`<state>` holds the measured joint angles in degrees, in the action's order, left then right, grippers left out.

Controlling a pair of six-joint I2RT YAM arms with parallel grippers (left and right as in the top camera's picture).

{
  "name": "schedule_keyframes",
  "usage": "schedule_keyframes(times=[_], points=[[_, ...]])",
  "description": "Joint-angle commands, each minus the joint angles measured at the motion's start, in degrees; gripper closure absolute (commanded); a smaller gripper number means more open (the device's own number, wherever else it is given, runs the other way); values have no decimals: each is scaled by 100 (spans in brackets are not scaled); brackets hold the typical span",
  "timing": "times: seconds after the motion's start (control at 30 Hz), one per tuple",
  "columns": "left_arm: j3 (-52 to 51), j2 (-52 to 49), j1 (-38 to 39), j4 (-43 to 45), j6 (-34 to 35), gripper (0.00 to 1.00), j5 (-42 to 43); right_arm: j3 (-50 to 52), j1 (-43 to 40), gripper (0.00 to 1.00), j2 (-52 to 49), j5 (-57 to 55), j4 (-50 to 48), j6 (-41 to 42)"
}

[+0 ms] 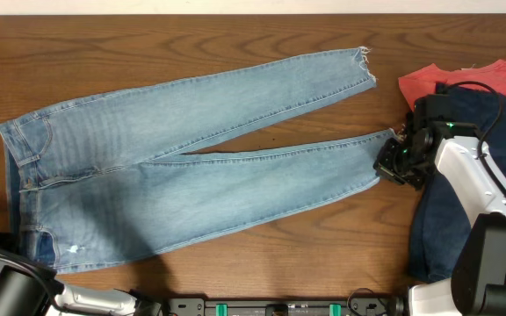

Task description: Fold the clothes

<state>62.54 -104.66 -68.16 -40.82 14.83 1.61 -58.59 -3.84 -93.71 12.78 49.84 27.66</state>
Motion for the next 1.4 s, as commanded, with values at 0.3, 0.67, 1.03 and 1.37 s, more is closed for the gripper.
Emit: schedule_keyframes(times=[0.3,0.67,1.03,1.37], points=[[319,1475,-28,-758,354,94,79,-1147,11,99,691,-483,857,-310],[319,3578,-28,-839,439,94,70,-3246,11,99,1187,-822,2433,-310],[435,3945,153,-994,437,94,-122,-4312,11,99,1126,-997,2686,-190],[435,3246,699,-527,435,94,-291,-4312,17,99,-247,-592,1259,275]])
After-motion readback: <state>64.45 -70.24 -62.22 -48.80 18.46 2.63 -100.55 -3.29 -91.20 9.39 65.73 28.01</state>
